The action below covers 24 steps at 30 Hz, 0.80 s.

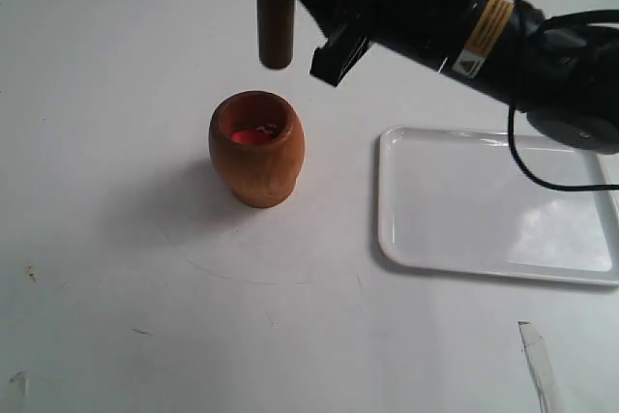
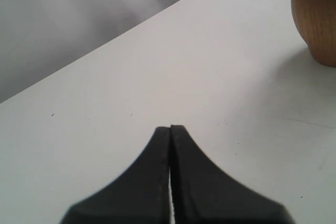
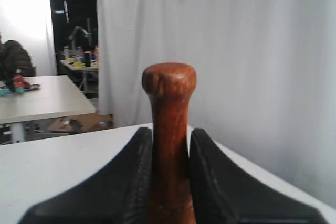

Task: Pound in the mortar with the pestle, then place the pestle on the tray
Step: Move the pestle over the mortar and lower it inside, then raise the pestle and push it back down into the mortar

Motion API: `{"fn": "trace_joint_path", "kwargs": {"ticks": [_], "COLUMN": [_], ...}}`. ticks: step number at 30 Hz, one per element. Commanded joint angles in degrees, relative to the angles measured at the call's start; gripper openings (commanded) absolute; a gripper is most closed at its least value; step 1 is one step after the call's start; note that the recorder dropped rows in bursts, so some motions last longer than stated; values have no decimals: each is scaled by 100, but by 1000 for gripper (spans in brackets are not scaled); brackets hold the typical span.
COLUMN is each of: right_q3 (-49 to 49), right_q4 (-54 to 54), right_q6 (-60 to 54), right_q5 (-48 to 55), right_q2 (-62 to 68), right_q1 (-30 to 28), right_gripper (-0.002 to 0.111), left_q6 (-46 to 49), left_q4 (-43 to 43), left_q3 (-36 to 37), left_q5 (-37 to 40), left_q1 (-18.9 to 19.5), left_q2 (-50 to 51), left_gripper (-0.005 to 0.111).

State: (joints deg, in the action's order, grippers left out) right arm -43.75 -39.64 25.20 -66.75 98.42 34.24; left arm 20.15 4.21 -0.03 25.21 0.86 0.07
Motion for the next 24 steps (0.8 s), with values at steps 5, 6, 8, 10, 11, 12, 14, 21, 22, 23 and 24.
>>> {"fn": "trace_joint_path", "kwargs": {"ticks": [5,6,8,10,11,12,14,21,22,23,24], "right_q3": [25,25,25,25,25,25,25,-168,-168,-168,-168], "right_q4": [-309,-349,-382,-377,-389,-364,-305,-56,-56,-48,-32], "right_q6": [-301,-308,-406,-552,-593,-644,-760,-822,-804,-794,-779], "right_q5": [-322,-322,-322,-322,-322,-322,-322,-322,-322,-322,-322], "right_q2": [756,823,923,989,1020,1071,1207,1682,1771,1868,1951], "right_q1": [138,138,138,180,205,255,333,461,461,461,461], "right_gripper": [0,0,0,0,0,0,0,0,0,0,0], "left_q6": [-47,-47,-47,-47,-47,-47,-47,-47,-47,-47,-47], "left_q4": [-42,-42,-42,-42,-42,-42,-42,-42,-42,-42,-42], "left_q3": [3,3,3,3,3,3,3,3,3,3,3], "left_q5": [-17,-17,-17,-17,-17,-17,-17,-17,-17,-17,-17], "left_q1": [-44,-44,-44,-44,-44,-44,-44,-44,-44,-44,-44], "left_q2": [-7,-7,-7,-7,-7,-7,-7,-7,-7,-7,-7], "left_gripper": [0,0,0,0,0,0,0,0,0,0,0]}}
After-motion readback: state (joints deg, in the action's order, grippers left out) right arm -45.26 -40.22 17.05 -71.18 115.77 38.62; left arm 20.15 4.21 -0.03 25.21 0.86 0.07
